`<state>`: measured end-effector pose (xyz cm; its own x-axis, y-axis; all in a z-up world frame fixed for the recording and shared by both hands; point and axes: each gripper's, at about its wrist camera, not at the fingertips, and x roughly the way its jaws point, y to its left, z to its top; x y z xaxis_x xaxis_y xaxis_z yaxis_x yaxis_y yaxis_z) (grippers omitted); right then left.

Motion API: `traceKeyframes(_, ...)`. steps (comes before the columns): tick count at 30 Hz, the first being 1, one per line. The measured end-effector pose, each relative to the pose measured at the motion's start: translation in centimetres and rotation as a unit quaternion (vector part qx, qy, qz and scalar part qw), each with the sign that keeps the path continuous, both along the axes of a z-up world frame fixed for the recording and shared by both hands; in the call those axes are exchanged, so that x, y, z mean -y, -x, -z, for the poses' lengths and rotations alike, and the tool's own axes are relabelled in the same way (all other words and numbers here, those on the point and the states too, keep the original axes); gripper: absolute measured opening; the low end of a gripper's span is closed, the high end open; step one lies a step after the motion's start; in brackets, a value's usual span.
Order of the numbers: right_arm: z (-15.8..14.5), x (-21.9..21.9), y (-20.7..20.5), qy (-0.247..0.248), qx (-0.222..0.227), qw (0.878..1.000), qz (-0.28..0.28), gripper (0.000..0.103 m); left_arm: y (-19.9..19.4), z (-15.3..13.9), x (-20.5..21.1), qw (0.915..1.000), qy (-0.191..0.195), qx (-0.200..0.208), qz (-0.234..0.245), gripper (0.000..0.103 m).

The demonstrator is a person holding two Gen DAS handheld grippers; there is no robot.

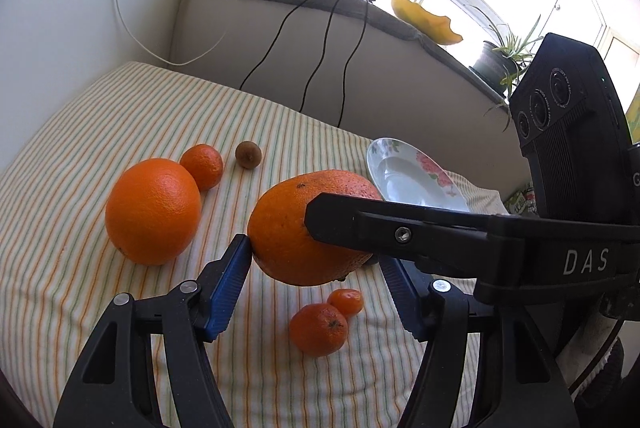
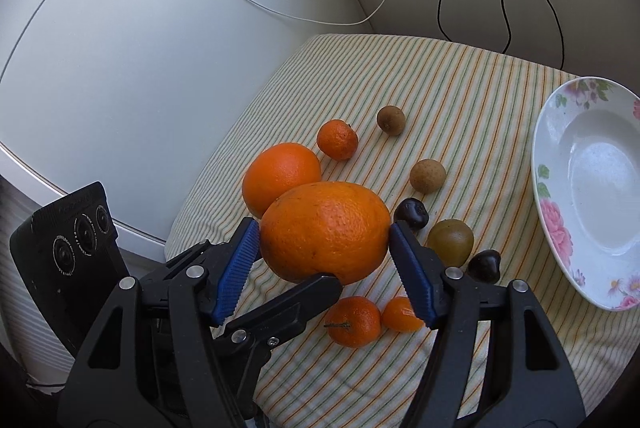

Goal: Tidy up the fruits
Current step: 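Lift the large orange with the right gripper and carry it over the floral plate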

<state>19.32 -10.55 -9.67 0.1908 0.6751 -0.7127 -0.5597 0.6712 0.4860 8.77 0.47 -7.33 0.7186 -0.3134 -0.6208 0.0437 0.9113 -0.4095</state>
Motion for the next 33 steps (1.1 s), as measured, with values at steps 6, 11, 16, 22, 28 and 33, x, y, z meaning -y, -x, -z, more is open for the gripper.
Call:
traceKeyframes(6, -1.1, 3.0, -0.6, -0.006, 0.016, 1.000, 0.022, 0.070, -1.6, -1.0, 2.8, 0.9996, -0.008, 0.009, 0.025, 0.065)
traceKeyframes(11, -1.6, 6.3, -1.8, -0.014, 0.021, 0.999, 0.046, 0.070, -3.7, -1.5, 5.7, 0.9985, -0.018, 0.013, 0.050, 0.065)
traceKeyframes(16, -1.3, 9.5, -3.2, -0.019, 0.020, 0.997, 0.074, 0.070, -5.5, -1.5, 8.7, 0.9971, -0.022, 0.008, 0.072, 0.066)
traceKeyframes(22, -0.2, 13.1, -4.7, -0.026, 0.010, 0.994, 0.103, 0.070, -7.3, -1.0, 11.7, 0.9954, -0.032, -0.003, 0.091, 0.066)
traceKeyframes(28, 0.9, 15.5, -5.6, -0.031, 0.004, 0.992, 0.121, 0.070, -8.1, -0.5, 14.0, 0.9938, -0.037, -0.013, 0.104, 0.066)
traceKeyframes(33, 1.8, 17.0, -6.1, -0.033, -0.008, 0.991, 0.129, 0.070, -8.8, 0.3, 14.9, 0.9927, -0.040, -0.024, 0.112, 0.066)
